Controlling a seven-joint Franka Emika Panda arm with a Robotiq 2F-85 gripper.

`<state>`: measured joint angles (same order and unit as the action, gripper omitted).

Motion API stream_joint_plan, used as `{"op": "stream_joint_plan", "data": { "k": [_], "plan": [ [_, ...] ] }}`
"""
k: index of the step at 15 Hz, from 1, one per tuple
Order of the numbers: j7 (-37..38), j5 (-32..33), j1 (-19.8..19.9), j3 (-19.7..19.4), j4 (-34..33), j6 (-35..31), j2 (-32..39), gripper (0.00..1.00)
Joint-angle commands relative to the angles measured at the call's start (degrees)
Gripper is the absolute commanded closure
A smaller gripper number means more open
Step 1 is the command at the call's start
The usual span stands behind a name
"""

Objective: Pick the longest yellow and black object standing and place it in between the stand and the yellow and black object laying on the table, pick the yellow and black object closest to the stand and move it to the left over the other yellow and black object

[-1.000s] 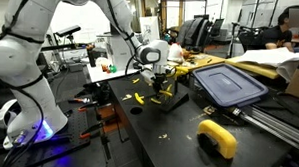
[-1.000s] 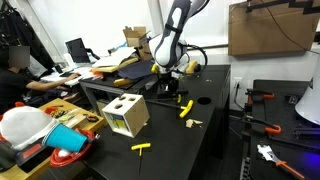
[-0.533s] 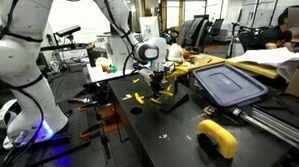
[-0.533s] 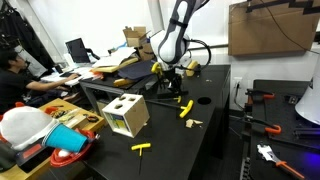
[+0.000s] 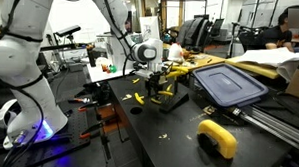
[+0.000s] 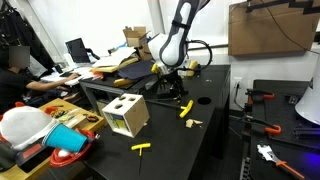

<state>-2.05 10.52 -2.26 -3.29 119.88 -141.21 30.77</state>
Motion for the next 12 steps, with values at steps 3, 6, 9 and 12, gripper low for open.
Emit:
{"op": "stream_joint_plan", "data": {
  "k": [3,6,9,12],
  "plan": [
    [-5.6,-1.2,1.7,3.2,1.0,1.9,-1.7,0.00],
    [-8.2,-2.5,2.9,4.3,0.0,2.2,-0.9,0.00],
    [-11.5,-4.4,4.6,5.5,-1.1,2.4,-0.5,0.00],
    [-15.4,-6.7,6.7,6.7,-2.1,2.1,0.1,0.00]
  ]
}}
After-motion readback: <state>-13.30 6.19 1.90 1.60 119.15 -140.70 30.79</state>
